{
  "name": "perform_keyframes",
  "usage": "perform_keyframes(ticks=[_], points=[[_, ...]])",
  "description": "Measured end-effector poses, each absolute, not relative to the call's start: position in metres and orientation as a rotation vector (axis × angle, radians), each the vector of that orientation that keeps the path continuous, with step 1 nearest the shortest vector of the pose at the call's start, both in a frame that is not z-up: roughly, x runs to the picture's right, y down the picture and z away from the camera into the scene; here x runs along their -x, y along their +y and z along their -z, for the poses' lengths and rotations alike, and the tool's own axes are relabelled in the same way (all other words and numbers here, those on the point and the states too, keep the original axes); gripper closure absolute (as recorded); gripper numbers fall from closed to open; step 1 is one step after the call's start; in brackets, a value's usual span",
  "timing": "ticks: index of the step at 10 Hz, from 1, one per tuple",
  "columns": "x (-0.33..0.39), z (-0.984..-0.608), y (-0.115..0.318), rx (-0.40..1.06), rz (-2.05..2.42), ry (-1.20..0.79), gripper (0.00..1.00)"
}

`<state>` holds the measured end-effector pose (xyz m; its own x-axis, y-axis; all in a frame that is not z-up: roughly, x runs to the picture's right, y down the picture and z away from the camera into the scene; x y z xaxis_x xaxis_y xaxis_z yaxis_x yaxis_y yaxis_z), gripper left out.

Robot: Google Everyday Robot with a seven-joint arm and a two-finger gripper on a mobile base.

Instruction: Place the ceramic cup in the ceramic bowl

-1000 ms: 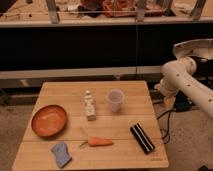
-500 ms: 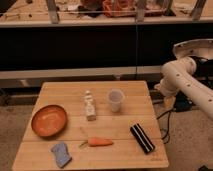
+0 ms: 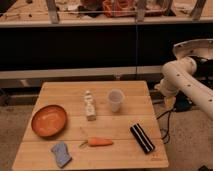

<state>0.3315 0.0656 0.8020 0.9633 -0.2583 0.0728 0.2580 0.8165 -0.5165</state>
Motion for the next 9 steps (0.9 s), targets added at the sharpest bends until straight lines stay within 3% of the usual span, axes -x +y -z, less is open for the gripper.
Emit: perform_keyframes(ticks=[5,9], points=[[-0.331,-0.802,0.065,0.549,0.278,0.000,0.20],[-0.295,-0.800,0.037,0.509,0.408,-0.050,0.20]])
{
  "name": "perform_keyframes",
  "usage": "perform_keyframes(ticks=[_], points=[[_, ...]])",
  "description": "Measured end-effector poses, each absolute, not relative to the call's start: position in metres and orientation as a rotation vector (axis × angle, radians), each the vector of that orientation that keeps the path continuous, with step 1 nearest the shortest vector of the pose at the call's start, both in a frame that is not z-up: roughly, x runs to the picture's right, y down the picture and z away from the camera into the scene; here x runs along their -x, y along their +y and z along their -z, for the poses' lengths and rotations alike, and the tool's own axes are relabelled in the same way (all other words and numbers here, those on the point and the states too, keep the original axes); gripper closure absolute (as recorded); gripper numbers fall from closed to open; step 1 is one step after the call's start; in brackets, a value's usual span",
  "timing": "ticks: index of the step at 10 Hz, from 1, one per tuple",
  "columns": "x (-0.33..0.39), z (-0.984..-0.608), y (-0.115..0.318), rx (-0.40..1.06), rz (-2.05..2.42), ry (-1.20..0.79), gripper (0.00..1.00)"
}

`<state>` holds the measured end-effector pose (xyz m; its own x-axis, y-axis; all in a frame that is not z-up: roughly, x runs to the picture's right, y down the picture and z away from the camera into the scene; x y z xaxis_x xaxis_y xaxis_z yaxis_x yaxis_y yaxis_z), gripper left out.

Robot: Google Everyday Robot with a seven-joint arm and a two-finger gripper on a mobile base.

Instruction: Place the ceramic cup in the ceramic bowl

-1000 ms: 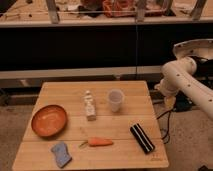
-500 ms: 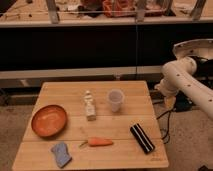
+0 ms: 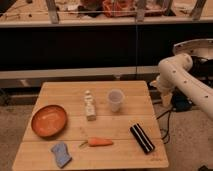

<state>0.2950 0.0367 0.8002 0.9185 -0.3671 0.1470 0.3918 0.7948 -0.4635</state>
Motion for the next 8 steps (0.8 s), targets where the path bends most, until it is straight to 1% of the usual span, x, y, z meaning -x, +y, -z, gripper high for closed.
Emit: perform_keyframes(ticks=[4,8], points=[[-0.290,-0.799,0.023,0.480,0.484,-0.071,0.20],[-0.258,-0.796,0.013,0.450,0.563,-0.124,0.20]])
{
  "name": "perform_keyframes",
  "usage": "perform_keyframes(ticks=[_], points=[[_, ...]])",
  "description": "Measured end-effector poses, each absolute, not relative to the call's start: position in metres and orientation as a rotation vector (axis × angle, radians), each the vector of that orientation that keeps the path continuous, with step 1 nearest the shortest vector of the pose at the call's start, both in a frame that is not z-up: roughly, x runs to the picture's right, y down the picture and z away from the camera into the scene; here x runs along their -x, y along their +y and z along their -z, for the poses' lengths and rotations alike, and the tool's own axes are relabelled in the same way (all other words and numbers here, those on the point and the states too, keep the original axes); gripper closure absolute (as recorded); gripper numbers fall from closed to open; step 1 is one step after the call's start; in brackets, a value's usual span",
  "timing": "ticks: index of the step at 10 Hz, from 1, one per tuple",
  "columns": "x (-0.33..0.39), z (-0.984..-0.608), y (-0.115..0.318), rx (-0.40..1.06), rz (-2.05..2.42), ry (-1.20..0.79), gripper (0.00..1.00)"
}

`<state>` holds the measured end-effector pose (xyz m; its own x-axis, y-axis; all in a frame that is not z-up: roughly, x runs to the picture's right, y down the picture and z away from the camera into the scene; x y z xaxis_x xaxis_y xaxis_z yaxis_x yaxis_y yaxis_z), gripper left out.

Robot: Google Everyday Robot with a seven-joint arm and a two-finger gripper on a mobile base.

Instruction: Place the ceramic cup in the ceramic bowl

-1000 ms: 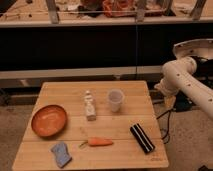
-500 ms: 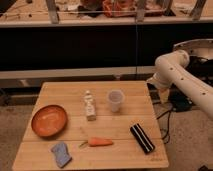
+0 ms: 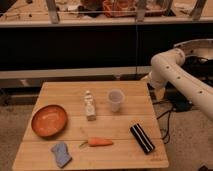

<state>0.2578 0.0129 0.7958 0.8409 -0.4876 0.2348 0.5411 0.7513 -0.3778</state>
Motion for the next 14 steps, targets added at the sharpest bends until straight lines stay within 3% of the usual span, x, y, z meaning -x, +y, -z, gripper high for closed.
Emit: perform_keyframes(ticks=[14], points=[[-0.191,-0.804,0.006,0.379,0.730,-0.287,0.20]])
